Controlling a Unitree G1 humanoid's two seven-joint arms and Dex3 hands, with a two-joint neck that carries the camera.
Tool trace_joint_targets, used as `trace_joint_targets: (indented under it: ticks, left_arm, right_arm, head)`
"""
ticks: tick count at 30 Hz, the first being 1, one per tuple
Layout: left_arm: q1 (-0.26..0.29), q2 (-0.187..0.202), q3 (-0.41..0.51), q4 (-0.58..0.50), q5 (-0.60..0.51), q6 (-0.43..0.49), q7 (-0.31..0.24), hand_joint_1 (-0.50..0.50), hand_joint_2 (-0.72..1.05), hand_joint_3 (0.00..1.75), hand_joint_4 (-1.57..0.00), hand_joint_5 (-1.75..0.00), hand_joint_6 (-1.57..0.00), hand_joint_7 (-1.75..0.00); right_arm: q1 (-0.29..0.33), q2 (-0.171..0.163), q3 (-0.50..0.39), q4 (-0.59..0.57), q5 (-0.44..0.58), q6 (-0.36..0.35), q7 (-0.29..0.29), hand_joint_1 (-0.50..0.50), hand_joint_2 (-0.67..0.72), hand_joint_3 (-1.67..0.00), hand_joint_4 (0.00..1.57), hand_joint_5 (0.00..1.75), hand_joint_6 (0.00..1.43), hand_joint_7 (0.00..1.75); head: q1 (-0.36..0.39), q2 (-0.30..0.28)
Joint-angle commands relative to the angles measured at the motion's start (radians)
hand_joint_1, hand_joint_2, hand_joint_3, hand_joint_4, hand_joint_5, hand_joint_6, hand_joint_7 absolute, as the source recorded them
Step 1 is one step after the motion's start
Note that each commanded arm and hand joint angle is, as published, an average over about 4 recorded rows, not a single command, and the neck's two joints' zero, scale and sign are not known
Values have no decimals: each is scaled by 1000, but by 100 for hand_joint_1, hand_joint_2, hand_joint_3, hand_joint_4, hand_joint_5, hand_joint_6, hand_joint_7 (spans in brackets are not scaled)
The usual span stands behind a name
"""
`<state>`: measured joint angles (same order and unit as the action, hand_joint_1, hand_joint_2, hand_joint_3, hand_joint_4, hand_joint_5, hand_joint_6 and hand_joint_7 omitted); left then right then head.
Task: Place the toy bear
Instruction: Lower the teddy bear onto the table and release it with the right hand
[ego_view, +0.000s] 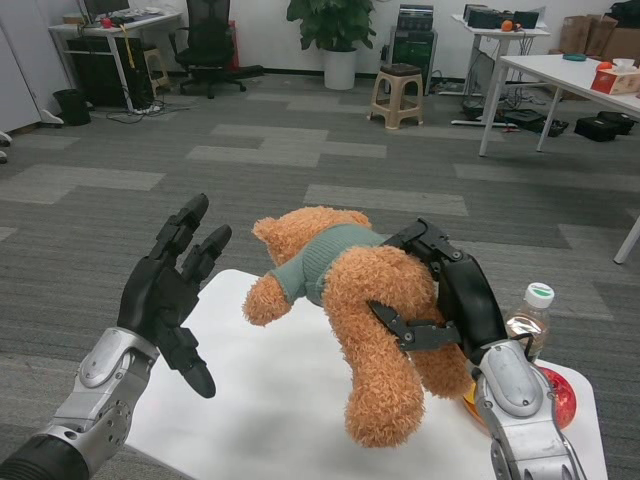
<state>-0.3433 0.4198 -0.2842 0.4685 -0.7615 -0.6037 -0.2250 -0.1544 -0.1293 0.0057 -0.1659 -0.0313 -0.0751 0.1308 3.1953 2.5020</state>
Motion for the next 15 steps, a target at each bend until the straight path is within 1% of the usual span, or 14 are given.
trace_joint_targets:
  ticks: [1, 3, 5, 7, 8, 9, 11, 14, 15]
  left_arm:
    - [-2, 7, 8, 2, -4, -2, 1, -48, -64, 9, 0, -36, 0, -14]
    - [-2, 7, 8, 2, -4, -2, 1, -48, -64, 9, 0, -33, 0, -14]
    - [-2, 7, 8, 2, -4, -2, 1, -48, -64, 9, 0, -36, 0, -14]
    - [-2, 6, 8, 2, -4, -2, 1, -48, -64, 9, 0, -38, 0, -14]
    - [-2, 6, 8, 3, -4, -2, 1, -48, -64, 9, 0, -36, 0, -14]
    - [-2, 5, 7, 3, -4, -2, 1, -48, -64, 9, 0, -38, 0, -14]
    - [-3, 4, 7, 4, -4, -2, 1, -48, -64, 9, 0, -36, 0, -14]
    - [-3, 2, 7, 5, -4, -2, 1, -48, -64, 9, 0, -31, 0, -14]
    - [-3, 2, 7, 5, -4, -2, 1, -48, -64, 9, 0, -31, 0, -14]
  right_arm:
    - [-5, 4, -6, -17, 16, -20, -8, -33, -60, -105, 34, 165, 120, 140]
    - [-5, 4, -5, -17, 16, -20, -8, -34, -60, -107, 32, 165, 120, 140]
    - [-4, 3, -2, -16, 16, -20, -8, -35, -60, -111, 29, 165, 120, 140]
    - [-6, 2, 7, -14, 13, -20, -7, -34, -60, -111, 25, 165, 120, 140]
    - [-7, 0, 14, -11, 11, -20, -7, -34, -60, -109, 23, 165, 119, 140]
    - [-8, -1, 20, -7, 10, -21, -7, -34, -60, -107, 21, 165, 118, 141]
    - [-11, -3, 36, 7, 6, -23, -6, -35, -60, -103, 17, 165, 117, 145]
    - [-19, -5, 61, 53, -1, -40, 2, -38, -60, -103, 14, 165, 117, 147]
    - [-24, -6, 68, 72, -3, -48, 4, -36, -60, -103, 14, 165, 117, 147]
  head:
    - [-1, -2]
    - [0, -1]
    - [0, -1]
    - [0, -1]
    - [0, -1]
    - [-2, 0]
    - [-4, 2]
    - [-4, 2]
    - [-4, 2]
